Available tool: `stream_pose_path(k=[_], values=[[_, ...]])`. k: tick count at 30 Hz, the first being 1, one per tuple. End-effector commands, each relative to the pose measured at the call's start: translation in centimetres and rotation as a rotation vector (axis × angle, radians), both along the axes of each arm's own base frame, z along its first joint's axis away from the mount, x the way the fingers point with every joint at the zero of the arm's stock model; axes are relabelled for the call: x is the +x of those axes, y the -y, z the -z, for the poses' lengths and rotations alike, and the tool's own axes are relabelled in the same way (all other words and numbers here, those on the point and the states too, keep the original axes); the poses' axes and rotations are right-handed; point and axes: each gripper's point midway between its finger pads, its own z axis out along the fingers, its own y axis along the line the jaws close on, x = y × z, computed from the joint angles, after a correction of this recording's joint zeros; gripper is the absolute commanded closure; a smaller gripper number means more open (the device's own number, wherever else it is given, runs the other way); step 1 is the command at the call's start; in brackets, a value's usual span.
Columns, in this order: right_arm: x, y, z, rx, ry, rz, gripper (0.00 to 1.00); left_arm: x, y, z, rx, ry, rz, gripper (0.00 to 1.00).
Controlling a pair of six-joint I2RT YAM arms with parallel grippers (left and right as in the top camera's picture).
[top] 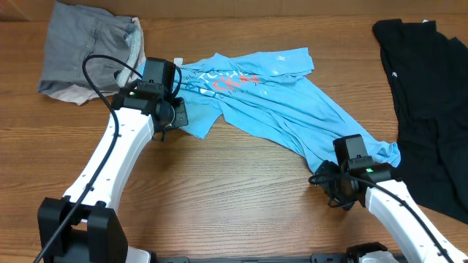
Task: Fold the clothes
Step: 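Grasp the T-shirt hem corners with left and right grippers, then lift the T-shirt with both grippers and flip it over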
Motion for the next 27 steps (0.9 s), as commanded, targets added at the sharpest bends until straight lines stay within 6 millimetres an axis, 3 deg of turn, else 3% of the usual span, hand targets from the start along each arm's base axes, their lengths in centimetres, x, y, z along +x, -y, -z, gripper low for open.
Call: stream_pose_path(k=[1,13,14,15,16,18,22,25,26,27], values=[[0.6,0.5,0.3,-0.027,0.021,0.024,0.29,0.3,-0.6,-0.5,0.034,0.018,0.017,0.96],[0.9,1.1,3.2,-0.08,-0.057,0.041,0.38,0.4,-0.9,-0.6,0.05,0.02,0.01,0.96],[0.8,1.1,3.6,-0.077,-0.07,0.049,0.49,0.4,-1.0,-0.6,0.053,0.02,0.01,0.96],[0.7,1.1,3.7,-0.077,-0.077,0.064,0.67,0.4,-1.0,-0.6,0.053,0.021,0.009,0.96],[0.9,1.1,3.6,-0.076,-0.073,0.066,0.94,0.5,-1.1,-0.7,0.055,0.026,0.006,0.96],[1.4,1.0,2.9,-0.073,-0.055,0.067,0.96,0.9,-1.5,-1.4,0.058,0.043,-0.005,0.96],[2.8,1.8,-0.7,-0.111,0.0,0.076,0.96,2.0,-3.2,-4.7,0.083,0.101,-0.044,0.96],[4.4,3.0,-6.2,-0.168,0.097,0.034,0.96,2.9,-4.7,-8.2,0.102,0.154,-0.062,0.96],[5.3,3.6,-9.8,-0.194,0.166,0.006,0.96,3.4,-5.7,-10.7,0.104,0.194,-0.079,0.96],[5.6,4.0,-11.6,-0.208,0.2,-0.004,0.96,3.7,-6.1,-11.8,0.103,0.214,-0.089,0.96]])
